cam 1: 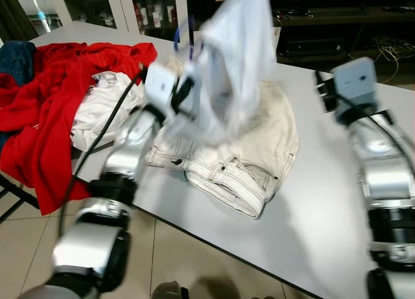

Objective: Hang hanger

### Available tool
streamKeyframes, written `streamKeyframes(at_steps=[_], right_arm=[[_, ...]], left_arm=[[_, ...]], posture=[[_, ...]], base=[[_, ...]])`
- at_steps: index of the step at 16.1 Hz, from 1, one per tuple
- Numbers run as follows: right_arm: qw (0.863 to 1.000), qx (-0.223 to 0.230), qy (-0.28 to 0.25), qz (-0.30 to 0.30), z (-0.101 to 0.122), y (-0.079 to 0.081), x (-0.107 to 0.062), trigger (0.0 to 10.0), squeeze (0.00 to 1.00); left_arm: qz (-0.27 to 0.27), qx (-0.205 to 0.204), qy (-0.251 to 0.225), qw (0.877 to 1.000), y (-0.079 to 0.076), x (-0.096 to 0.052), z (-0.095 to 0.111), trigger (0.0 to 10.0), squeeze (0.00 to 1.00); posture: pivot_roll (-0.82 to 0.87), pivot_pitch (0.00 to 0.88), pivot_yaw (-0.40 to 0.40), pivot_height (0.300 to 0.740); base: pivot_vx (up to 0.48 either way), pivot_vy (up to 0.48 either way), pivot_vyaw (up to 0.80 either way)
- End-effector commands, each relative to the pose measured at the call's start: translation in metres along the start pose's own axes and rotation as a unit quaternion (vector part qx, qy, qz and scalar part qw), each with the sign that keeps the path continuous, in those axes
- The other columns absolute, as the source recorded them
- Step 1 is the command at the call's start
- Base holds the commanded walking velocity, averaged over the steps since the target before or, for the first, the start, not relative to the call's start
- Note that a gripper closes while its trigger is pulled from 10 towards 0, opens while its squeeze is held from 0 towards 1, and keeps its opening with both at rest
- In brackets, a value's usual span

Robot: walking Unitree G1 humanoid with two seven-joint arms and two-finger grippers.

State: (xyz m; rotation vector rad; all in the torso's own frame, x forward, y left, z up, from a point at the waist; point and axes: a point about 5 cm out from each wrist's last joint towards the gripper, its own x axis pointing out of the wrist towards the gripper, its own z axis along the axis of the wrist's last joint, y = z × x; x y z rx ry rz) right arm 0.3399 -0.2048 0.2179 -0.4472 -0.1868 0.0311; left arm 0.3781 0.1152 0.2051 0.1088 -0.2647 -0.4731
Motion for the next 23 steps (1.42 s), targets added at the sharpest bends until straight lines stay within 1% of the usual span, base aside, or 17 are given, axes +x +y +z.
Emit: streamKeyframes(at_steps=[1, 2, 3, 4, 7, 9, 11, 13, 14, 15, 17, 22, 23], right_arm=[[1.0, 0.022, -0.002, -0.002, 0.002, 0.0, -0.002, 10.0, 0.0], [0.999, 0.032, -0.003, 0.001, 0.002, 0.002, -0.001, 10.0, 0.0], [0.999, 0.042, -0.002, 0.003, 0.001, 0.004, -0.001, 10.0, 0.0], [0.999, 0.048, 0.001, 0.004, -0.001, 0.005, -0.001, 10.0, 0.0], [0.998, 0.055, 0.005, 0.006, -0.003, 0.007, -0.001, 10.0, 0.0], [0.998, 0.059, 0.006, 0.01, -0.003, 0.01, 0.0, 10.0, 0.0], [0.998, 0.062, 0.004, 0.015, -0.001, 0.012, 0.001, 10.0, 0.0], [0.998, 0.062, 0.004, 0.02, -0.001, 0.014, 0.001, 10.0, 0.0], [0.998, 0.062, 0.003, 0.025, -0.001, 0.015, 0.001, 10.0, 0.0], [0.998, 0.061, 0.003, 0.027, -0.001, 0.016, 0.001, 10.0, 0.0], [0.998, 0.061, 0.004, 0.03, -0.001, 0.017, 0.001, 10.0, 0.0], [0.998, 0.061, 0.002, 0.034, 0.0, 0.018, 0.001, 10.0, 0.0], [0.998, 0.062, 0.001, 0.035, 0.001, 0.018, 0.001, 10.0, 0.0]], left_arm=[[0.032, -0.041, -0.01, 0.999, 0.001, -0.001, 0.008, 10.0, 0.0], [0.051, -0.083, -0.016, 0.995, -0.004, -0.001, 0.012, 10.0, 0.0], [0.064, -0.131, -0.021, 0.989, -0.011, -0.002, 0.013, 10.0, 0.0], [0.077, -0.162, -0.022, 0.984, -0.015, -0.005, 0.013, 10.0, 0.0], [0.107, -0.167, -0.011, 0.98, -0.018, -0.012, 0.016, 10.0, 0.0], [0.089, -0.181, -0.025, 0.979, -0.027, -0.018, 0.026, 10.0, 0.0], [0.094, -0.163, -0.033, 0.982, -0.03, -0.022, 0.028, 10.0, 0.0], [0.114, -0.172, -0.023, 0.978, -0.029, -0.025, 0.025, 10.0, 0.0], [0.124, -0.168, -0.015, 0.978, -0.029, -0.027, 0.024, 10.0, 0.0], [0.128, -0.157, -0.012, 0.979, -0.028, -0.028, 0.023, 10.0, 0.0], [0.132, -0.153, -0.009, 0.979, -0.027, -0.029, 0.022, 10.0, 0.0], [0.14, -0.121, -0.022, 0.982, -0.027, -0.03, 0.028, 10.0, 0.0], [0.138, -0.107, -0.026, 0.984, -0.028, -0.03, 0.029, 10.0, 0.0]], posture=[[0.14, 0.0, 0.052, 0.74], [0.14, 0.0, 0.054, 0.74], [0.14, 0.0, 0.056, 0.74], [0.14, 0.0, 0.057, 0.74], [0.15, 0.0, 0.056, 0.74], [0.15, 0.0, 0.056, 0.74], [0.16, 0.0, 0.052, 0.74], [0.16, 0.0, 0.049, 0.74], [0.16, 0.0, 0.049, 0.74], [0.16, 0.0, 0.047, 0.74], [0.16, 0.0, 0.047, 0.74], [0.16, 0.0, 0.042, 0.74], [0.16, 0.0, 0.041, 0.74]], base=[[0.0, 0.0, 0.0], [0.0, 0.0, 0.46], [0.0, 0.0, 0.8], [0.0, 0.0, 0.8], [0.0, 0.0, 0.8], [0.0, 0.0, 0.8], [0.0, 0.0, 0.8], [0.0, 0.0, 0.8], [0.0, 0.0, 0.8], [0.0, 0.0, 0.8], [0.0, 0.0, 0.8], [0.0, 0.0, 0.8], [0.0, 0.0, 0.8]])
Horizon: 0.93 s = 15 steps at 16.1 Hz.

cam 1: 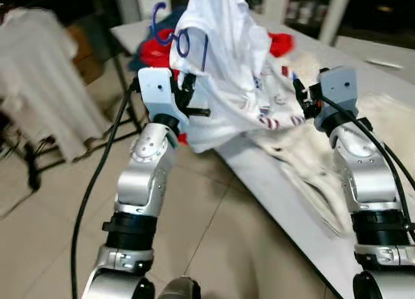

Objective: Hang hanger

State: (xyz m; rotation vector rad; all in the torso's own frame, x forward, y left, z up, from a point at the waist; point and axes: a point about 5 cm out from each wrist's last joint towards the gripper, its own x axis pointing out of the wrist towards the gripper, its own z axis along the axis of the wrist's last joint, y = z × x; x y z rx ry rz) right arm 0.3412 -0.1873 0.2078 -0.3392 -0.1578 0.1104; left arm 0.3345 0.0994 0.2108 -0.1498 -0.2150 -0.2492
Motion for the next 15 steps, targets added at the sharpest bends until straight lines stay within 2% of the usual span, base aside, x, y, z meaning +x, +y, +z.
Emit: streamKeyframes(at_steps=[1, 6, 10, 15], right_arm=[[1.0, 0.004, -0.005, -0.002, 0.003, -0.002, 0.0, 10.0, 0.0], [1.0, 0.003, -0.012, 0.001, 0.007, -0.004, -0.002, 10.0, 0.0], [0.998, -0.003, -0.033, 0.049, 0.011, 0.007, -0.017, 10.0, 0.0], [0.999, -0.01, -0.041, 0.028, 0.019, -0.004, -0.015, 10.0, 0.0]], left_arm=[[0.008, 0.013, -0.032, 0.999, 0.001, 0.0, 0.012, 10.0, 0.0], [0.012, 0.056, -0.051, 0.997, -0.001, -0.002, 0.016, 10.0, 0.0], [0.011, 0.054, -0.049, 0.997, 0.0, -0.008, 0.012, 10.0, 0.0], [0.004, 0.055, -0.054, 0.997, -0.004, -0.009, 0.012, 10.0, 0.0]], posture=[[0.16, 0.0, 0.041, 0.74], [0.16, 0.0, 0.039, 0.74], [0.16, 0.0, 0.039, 0.74], [0.16, 0.0, 0.039, 0.74]], base=[[0.0, 0.0, 0.8], [0.0, 0.0, 0.8], [0.0, 0.0, 0.8], [0.0, 0.0, 0.8]])
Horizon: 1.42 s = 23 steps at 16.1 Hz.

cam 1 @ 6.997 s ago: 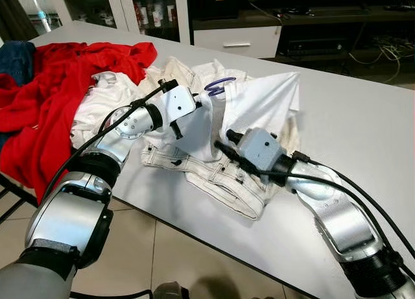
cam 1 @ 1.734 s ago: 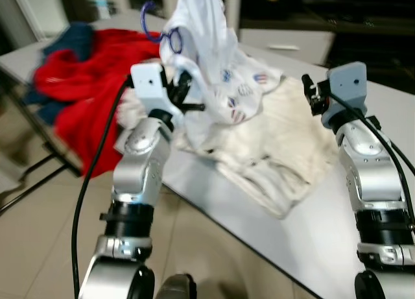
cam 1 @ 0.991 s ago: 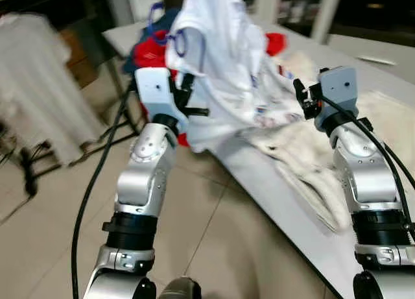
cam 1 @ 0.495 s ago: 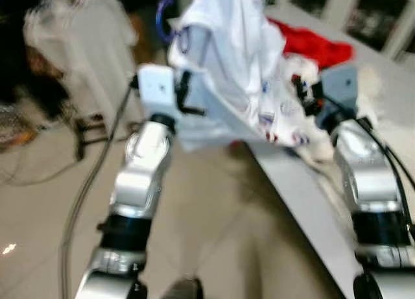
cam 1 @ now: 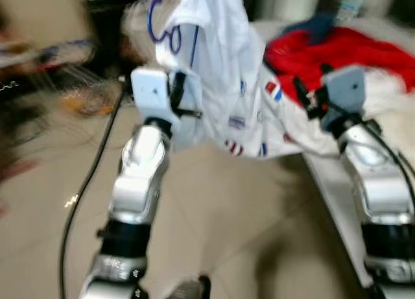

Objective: Hang hanger

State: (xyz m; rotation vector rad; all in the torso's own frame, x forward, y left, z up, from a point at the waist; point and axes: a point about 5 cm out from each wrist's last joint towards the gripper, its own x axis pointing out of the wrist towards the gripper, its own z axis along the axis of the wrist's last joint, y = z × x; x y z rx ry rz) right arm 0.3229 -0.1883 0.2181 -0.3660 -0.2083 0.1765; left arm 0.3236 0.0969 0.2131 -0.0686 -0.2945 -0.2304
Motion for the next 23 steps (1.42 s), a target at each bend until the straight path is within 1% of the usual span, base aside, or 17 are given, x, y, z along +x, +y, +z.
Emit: streamKeyframes(at_steps=[1, 5, 7, 9, 10, 11, 12, 13, 14, 15, 16, 17, 19, 20, 22, 23], right_arm=[[1.0, 0.01, -0.016, 0.006, 0.008, 0.001, 0.001, 10.0, 0.0], [0.999, 0.012, -0.026, 0.042, 0.011, 0.015, 0.0, 10.0, 0.0], [0.997, 0.012, -0.038, 0.071, 0.016, 0.023, -0.001, 10.0, 0.0], [0.993, 0.008, -0.029, 0.114, 0.008, 0.036, -0.005, 10.0, 0.0], [0.991, 0.007, -0.021, 0.13, 0.004, 0.04, -0.006, 10.0, 0.0], [0.982, -0.019, 0.013, 0.185, -0.02, 0.059, -0.016, 10.0, 0.0], [0.979, -0.026, 0.024, 0.199, -0.028, 0.064, -0.019, 10.0, 0.0], [0.973, -0.035, 0.049, 0.222, -0.047, 0.075, -0.028, 10.0, 0.0], [0.965, -0.053, 0.073, 0.246, -0.067, 0.086, -0.037, 10.0, 0.0], [0.954, -0.075, 0.1, 0.272, -0.088, 0.098, -0.049, 10.0, 0.0], [0.951, -0.082, 0.106, 0.279, -0.093, 0.1, -0.051, 10.0, 0.0], [0.944, -0.094, 0.116, 0.293, -0.103, 0.107, -0.057, 10.0, 0.0], [0.942, -0.098, 0.128, 0.295, -0.117, 0.113, -0.06, 10.0, 0.0], [0.945, -0.093, 0.127, 0.288, -0.123, 0.116, -0.062, 10.0, 0.0], [0.954, -0.06, 0.127, 0.266, -0.131, 0.119, -0.065, 10.0, 0.0], [0.957, -0.045, 0.132, 0.256, -0.138, 0.121, -0.07, 10.0, 0.0]], left_arm=[[0.003, 0.01, -0.019, 1.0, 0.003, 0.001, 0.008, 10.0, 0.0], [0.008, 0.007, -0.023, 1.0, 0.005, -0.001, 0.01, 10.0, 0.0], [0.005, 0.005, -0.021, 1.0, 0.007, -0.005, 0.009, 10.0, 0.0], [0.015, 0.015, 0.003, 1.0, 0.017, -0.015, -0.007, 10.0, 0.0], [0.017, 0.017, 0.008, 1.0, 0.019, -0.017, -0.012, 10.0, 0.0], [0.031, 0.017, 0.031, 0.999, 0.029, -0.029, -0.03, 10.0, 0.0], [0.034, 0.015, 0.037, 0.999, 0.031, -0.032, -0.035, 10.0, 0.0], [0.035, 0.013, 0.047, 0.998, 0.034, -0.04, -0.046, 10.0, 0.0], [0.044, -0.008, 0.065, 0.997, 0.038, -0.049, -0.059, 10.0, 0.0], [0.058, -0.027, 0.082, 0.995, 0.042, -0.058, -0.073, 10.0, 0.0], [0.06, -0.027, 0.085, 0.994, 0.043, -0.061, -0.076, 10.0, 0.0], [0.068, -0.029, 0.088, 0.993, 0.044, -0.066, -0.084, 10.0, 0.0], [0.086, -0.031, 0.097, 0.991, 0.047, -0.074, -0.098, 10.0, 0.0], [0.095, -0.03, 0.11, 0.989, 0.05, -0.079, -0.107, 10.0, 0.0], [0.099, -0.024, 0.128, 0.986, 0.051, -0.088, -0.121, 10.0, 0.0], [0.106, -0.018, 0.148, 0.983, 0.053, -0.096, -0.131, 10.0, 0.0]], posture=[[0.16, 0.0, 0.038, 0.74], [0.16, 0.0, 0.034, 0.74], [0.17, 0.0, 0.032, 0.74], [0.17, 0.0, 0.03, 0.74], [0.17, 0.0, 0.029, 0.74], [0.17, 0.0, 0.024, 0.74], [0.17, 0.0, 0.02, 0.74], [0.17, 0.0, 0.016, 0.74], [0.17, 0.0, 0.012, 0.74], [0.18, 0.0, 0.001, 0.74], [0.18, 0.0, 0.0, 0.74], [0.18, 0.0, -0.008, 0.74], [0.19, 0.0, -0.02, 0.74], [0.19, 0.0, -0.025, 0.74], [0.19, 0.0, -0.033, 0.74], [0.2, 0.0, -0.036, 0.74]], base=[[0.0, 0.0, 0.0], [0.0, 0.0, 0.0], [0.0, 0.0, 0.0], [0.0, 0.0, 0.0], [0.0, 0.0, 0.0], [0.0, 0.0, 0.0], [0.0, 0.0, 0.0], [0.0, 0.0, 0.0], [0.0, 0.0, 0.0], [0.0, 0.0, 0.0], [0.0, 0.0, 0.0], [0.0, 0.0, 0.0], [0.0, 0.0, 0.0], [0.0, 0.0, 0.0], [0.0, 0.0, 0.0], [0.0, 0.0, 0.0]])
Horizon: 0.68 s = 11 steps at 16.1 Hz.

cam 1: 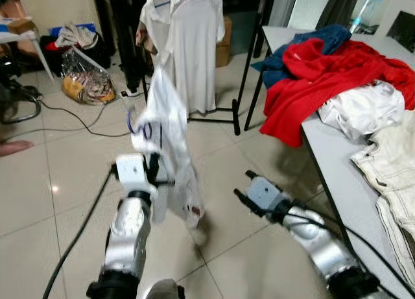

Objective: Hang hanger

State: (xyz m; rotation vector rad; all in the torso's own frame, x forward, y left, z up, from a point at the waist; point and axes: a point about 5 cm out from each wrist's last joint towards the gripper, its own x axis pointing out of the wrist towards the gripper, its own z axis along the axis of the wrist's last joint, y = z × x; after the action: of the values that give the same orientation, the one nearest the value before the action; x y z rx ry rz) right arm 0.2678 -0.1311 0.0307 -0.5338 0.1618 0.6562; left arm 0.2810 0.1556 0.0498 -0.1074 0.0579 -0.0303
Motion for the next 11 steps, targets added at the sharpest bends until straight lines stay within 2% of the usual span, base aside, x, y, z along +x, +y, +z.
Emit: streamKeyframes(at_steps=[1, 6, 9, 11], right_arm=[[0.999, 0.02, 0.004, -0.031, -0.011, 0.0, -0.004, 10.0, 0.0], [0.995, 0.059, 0.05, -0.062, -0.041, 0.012, -0.01, 10.0, 0.0], [0.991, 0.078, 0.076, -0.078, -0.051, 0.011, -0.012, 10.0, 0.0], [0.99, 0.085, 0.075, -0.088, -0.051, 0.01, -0.011, 10.0, 0.0]], left_arm=[[0.014, 0.017, 0.012, 1.0, 0.005, -0.004, -0.012, 10.0, 0.0], [0.053, 0.043, 0.107, 0.992, 0.024, -0.024, -0.057, 10.0, 0.0], [0.05, 0.057, 0.142, 0.987, 0.028, -0.032, -0.07, 10.0, 0.0], [0.045, 0.063, 0.147, 0.986, 0.028, -0.033, -0.072, 10.0, 0.0]], posture=[[0.21, 0.0, -0.042, 0.74], [0.21, 0.002, -0.054, 0.74], [0.21, 0.0, -0.051, 0.74], [0.21, 0.0, -0.047, 0.74]], base=[[0.0, 0.0, 0.0], [0.0, 0.0, 0.0], [0.0, 0.0, 0.0], [0.0, 0.0, 0.0]])
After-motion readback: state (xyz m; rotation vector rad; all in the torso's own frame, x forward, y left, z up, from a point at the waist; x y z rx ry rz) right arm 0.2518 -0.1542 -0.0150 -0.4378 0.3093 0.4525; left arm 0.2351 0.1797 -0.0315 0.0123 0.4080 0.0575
